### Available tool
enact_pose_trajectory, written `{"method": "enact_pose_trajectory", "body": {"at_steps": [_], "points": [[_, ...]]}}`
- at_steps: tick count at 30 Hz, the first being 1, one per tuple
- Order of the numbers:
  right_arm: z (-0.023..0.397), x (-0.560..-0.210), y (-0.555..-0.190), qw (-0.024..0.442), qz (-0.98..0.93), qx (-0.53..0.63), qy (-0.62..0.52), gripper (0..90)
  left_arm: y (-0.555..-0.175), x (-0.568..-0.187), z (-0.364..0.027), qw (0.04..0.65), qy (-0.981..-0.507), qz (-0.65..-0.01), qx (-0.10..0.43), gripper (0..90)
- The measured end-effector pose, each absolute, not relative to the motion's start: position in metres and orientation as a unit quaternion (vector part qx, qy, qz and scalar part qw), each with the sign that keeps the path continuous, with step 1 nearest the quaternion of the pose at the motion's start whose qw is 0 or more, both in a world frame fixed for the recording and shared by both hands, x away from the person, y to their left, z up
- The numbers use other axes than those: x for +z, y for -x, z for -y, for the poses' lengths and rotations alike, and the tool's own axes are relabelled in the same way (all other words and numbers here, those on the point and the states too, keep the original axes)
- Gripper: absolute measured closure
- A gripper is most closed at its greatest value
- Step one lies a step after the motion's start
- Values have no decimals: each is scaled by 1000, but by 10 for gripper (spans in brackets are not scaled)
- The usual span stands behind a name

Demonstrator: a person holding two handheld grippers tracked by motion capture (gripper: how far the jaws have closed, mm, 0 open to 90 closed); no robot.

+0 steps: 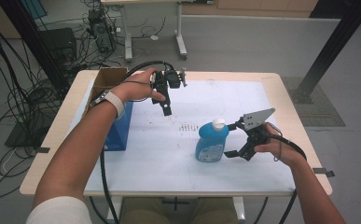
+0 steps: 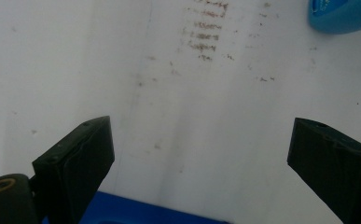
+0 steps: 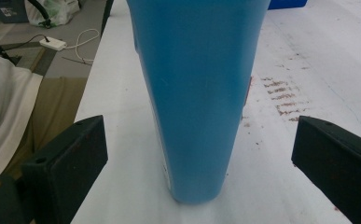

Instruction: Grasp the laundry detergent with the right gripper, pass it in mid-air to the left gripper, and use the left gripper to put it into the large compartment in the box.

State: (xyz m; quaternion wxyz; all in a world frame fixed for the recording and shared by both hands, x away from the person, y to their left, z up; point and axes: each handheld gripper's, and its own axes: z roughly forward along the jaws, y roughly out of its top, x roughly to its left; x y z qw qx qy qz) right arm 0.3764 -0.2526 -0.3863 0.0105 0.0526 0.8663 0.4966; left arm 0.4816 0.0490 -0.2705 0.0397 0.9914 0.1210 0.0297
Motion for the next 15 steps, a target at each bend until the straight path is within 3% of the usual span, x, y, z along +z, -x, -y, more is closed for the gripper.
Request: {"method": "enact_pose_trajectory", "body": {"at_steps": [15], "points": [[253,-388,-376,10,-866,496,-55,26,-481,-271,-49,39,-991,-121,30,76]]}}
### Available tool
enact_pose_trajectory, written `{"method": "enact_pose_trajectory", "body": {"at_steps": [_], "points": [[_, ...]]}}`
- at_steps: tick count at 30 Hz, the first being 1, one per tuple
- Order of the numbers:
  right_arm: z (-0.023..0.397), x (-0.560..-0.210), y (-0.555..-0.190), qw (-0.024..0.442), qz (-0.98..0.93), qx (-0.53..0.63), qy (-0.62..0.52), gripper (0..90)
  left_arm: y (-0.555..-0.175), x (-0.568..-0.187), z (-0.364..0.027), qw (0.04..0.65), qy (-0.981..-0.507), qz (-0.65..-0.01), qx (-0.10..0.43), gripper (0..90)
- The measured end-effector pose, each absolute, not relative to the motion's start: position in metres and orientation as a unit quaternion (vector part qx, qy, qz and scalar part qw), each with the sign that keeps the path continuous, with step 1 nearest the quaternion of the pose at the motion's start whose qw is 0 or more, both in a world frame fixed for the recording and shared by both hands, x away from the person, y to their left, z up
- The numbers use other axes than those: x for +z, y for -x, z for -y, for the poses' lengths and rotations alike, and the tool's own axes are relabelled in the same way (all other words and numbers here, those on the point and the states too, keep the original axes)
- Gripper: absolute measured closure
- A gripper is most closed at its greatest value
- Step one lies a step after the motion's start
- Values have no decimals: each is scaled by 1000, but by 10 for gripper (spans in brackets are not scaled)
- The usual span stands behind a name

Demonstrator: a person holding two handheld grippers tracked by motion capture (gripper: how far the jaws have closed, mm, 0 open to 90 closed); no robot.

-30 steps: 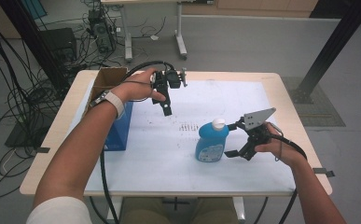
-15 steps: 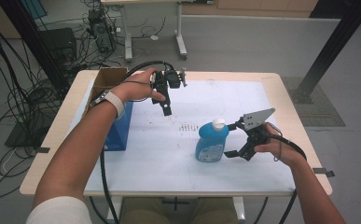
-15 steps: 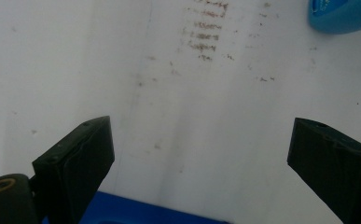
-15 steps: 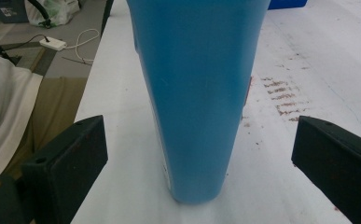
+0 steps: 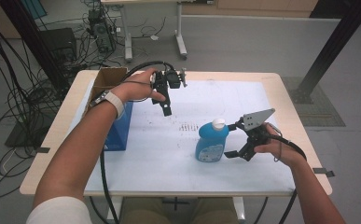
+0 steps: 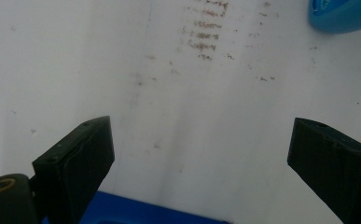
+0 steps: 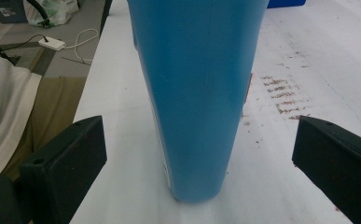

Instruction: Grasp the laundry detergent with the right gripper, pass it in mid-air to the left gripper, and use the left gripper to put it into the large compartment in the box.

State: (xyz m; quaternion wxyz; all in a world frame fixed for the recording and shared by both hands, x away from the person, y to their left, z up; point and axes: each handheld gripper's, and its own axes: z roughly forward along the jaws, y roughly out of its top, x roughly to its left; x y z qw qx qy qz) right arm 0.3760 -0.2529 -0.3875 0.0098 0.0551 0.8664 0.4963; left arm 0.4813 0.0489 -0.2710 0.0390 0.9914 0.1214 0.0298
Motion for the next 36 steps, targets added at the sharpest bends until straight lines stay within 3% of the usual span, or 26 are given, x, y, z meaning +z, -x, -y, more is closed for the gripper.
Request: {"method": "enact_pose_trajectory", "body": {"at_steps": [36], "points": [[253,-388,-376,13,-865,498,-57,21,-481,-272,-49,37,-991,-123,30,77]]}}
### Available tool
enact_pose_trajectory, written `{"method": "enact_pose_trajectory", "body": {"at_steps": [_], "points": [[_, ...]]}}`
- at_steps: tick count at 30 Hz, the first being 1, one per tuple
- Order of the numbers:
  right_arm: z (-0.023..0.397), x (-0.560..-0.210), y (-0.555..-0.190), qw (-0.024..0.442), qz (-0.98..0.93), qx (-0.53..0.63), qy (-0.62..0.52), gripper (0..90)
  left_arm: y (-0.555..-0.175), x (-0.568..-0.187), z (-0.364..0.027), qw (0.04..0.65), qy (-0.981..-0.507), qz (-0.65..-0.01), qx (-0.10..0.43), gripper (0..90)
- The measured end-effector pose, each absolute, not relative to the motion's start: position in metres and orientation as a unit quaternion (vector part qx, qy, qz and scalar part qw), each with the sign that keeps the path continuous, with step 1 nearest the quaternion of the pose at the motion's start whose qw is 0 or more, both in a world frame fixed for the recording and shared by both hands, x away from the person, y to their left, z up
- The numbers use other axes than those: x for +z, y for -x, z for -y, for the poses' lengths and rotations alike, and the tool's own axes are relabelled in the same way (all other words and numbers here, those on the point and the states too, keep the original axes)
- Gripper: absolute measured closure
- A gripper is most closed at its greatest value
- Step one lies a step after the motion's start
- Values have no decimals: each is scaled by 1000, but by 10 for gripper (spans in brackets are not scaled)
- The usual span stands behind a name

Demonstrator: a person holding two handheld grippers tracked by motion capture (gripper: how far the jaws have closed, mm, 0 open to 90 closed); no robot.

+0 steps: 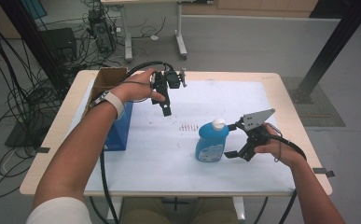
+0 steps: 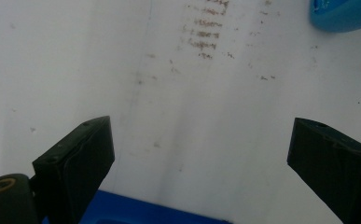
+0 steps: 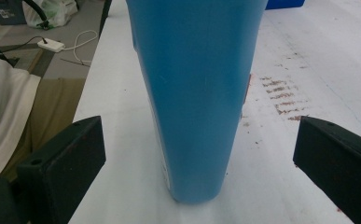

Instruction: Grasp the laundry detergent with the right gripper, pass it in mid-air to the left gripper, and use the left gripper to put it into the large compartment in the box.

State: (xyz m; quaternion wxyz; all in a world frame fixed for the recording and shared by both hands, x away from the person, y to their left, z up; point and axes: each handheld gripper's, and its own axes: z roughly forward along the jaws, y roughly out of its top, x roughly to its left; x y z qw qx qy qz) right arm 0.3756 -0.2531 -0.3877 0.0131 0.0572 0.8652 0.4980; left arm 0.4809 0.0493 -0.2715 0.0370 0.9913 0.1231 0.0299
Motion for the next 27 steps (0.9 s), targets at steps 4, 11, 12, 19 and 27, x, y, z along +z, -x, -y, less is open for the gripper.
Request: {"method": "enact_pose_trajectory", "body": {"at_steps": [4,11,12,19,27], "points": [[253,-388,-376,11,-865,498,-58,20,-481,-271,-49,37,-991,-123,30,77],[252,-389,-376,11,-865,498,-58,20,-481,-272,-49,37,-991,-123,30,77],[252,-389,-376,11,-865,498,-59,20,-481,-272,-49,37,-991,-124,30,77],[252,-388,-375,12,-865,498,-57,20,-481,-273,-50,38,-991,-124,31,77],[252,-388,-376,13,-865,498,-58,20,-481,-272,-50,38,-991,-125,30,77]]}}
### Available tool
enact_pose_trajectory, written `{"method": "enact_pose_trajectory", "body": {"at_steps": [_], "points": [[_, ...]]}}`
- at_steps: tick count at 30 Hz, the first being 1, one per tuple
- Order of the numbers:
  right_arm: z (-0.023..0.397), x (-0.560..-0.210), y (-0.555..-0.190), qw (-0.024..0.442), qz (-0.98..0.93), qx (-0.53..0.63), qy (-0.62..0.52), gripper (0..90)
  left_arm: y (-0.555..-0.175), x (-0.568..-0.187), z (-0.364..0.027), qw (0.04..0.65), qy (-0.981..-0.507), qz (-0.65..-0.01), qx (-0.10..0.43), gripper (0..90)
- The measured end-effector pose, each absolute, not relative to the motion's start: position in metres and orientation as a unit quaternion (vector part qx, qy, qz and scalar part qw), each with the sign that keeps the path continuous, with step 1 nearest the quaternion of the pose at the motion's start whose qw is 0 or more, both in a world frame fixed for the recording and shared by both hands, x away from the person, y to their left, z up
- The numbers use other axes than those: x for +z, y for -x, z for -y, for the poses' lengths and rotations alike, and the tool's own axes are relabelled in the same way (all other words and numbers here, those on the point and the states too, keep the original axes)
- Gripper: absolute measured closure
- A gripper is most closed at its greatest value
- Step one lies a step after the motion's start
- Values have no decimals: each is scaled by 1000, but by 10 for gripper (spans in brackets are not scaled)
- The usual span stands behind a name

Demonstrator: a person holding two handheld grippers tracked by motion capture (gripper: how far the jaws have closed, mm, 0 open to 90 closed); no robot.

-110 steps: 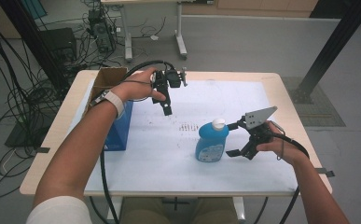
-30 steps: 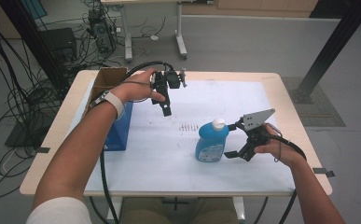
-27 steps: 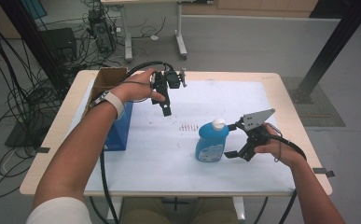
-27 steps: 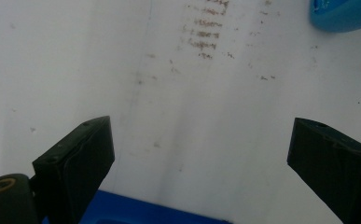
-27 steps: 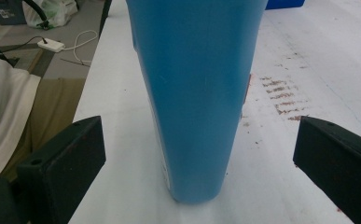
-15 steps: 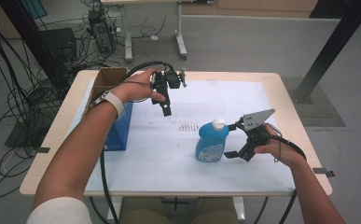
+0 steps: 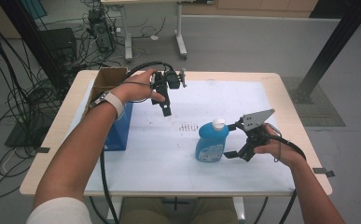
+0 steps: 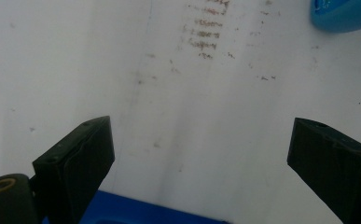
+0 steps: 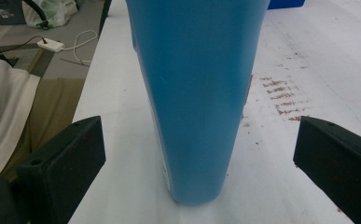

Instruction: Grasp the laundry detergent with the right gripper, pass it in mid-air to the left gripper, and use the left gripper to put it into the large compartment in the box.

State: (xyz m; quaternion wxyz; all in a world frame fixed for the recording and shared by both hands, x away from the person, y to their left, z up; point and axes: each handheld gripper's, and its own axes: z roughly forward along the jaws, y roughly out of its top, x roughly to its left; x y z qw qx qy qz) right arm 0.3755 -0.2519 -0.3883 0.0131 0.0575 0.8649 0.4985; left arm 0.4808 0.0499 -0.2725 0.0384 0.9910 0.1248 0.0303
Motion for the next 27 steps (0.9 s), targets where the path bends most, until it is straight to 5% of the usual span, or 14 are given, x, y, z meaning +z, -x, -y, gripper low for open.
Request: {"method": "enact_pose_trajectory", "body": {"at_steps": [27], "points": [[251,-389,-376,13,-866,497,-59,20,-481,-273,-51,37,-991,-126,32,77]]}}
